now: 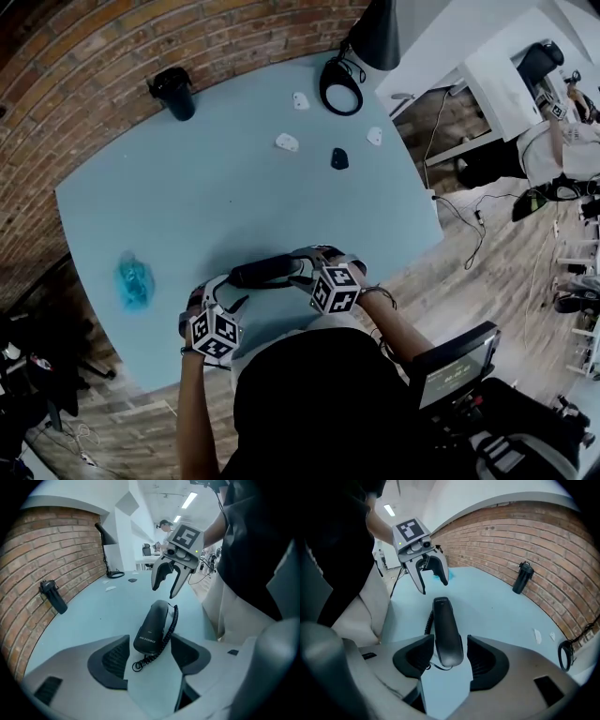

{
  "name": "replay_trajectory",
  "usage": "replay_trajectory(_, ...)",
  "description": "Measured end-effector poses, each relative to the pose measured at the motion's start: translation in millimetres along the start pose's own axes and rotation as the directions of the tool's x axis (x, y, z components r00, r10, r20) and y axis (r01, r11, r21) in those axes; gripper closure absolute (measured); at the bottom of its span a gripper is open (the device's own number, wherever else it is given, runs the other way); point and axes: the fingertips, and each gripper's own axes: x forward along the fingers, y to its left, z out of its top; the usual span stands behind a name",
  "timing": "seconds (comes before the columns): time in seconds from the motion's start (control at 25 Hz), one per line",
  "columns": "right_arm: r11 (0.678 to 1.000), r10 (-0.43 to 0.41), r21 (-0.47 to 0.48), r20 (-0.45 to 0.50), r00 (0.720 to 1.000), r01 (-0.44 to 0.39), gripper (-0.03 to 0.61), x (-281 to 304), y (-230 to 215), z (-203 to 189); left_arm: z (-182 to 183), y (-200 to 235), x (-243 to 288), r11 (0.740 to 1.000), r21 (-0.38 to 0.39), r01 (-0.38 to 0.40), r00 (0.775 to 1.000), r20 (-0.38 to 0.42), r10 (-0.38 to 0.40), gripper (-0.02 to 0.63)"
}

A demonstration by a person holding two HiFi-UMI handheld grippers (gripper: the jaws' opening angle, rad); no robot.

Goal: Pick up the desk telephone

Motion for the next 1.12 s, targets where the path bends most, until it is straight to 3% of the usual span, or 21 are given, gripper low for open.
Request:
replay_trajectory(0.28, 0.997, 0.058, -0.042, -0.08, 0.995, -0.061, 0.302, 13.5, -16.9, -27.7, -3.0, 11.4, 29.9, 0.998, 0.04, 0.04, 0.995, -0.092, -0.037, 0.284)
replay_trajectory(0.52, 0.988, 0.139, -0.051, -0.133, 0.981, -0.146, 0.299, 26.2, -12.4, -45.8, -20.4, -1.1, 45.3, 0.991, 0.043, 0.125, 0.976, -0.184, -0.115, 0.284)
replay_trajectory(0.68, 0.982, 0.171, -0.05, -0.15, 0.974, -0.18, 0.299, 33.5, -8.5, -50.8, -22.5, 0.5, 48.5, 0.993, 0.006, 0.119, 0.977, -0.177, -0.116, 0.279)
replay_trajectory(1.12, 0.979, 0.193, -0.035, -0.158, 0.968, -0.201, 0.299, 46.7, -3.1, -52.4, -24.5, 6.8, 52.6, 0.992, 0.019, 0.126, 0.975, -0.188, -0.121, 0.279)
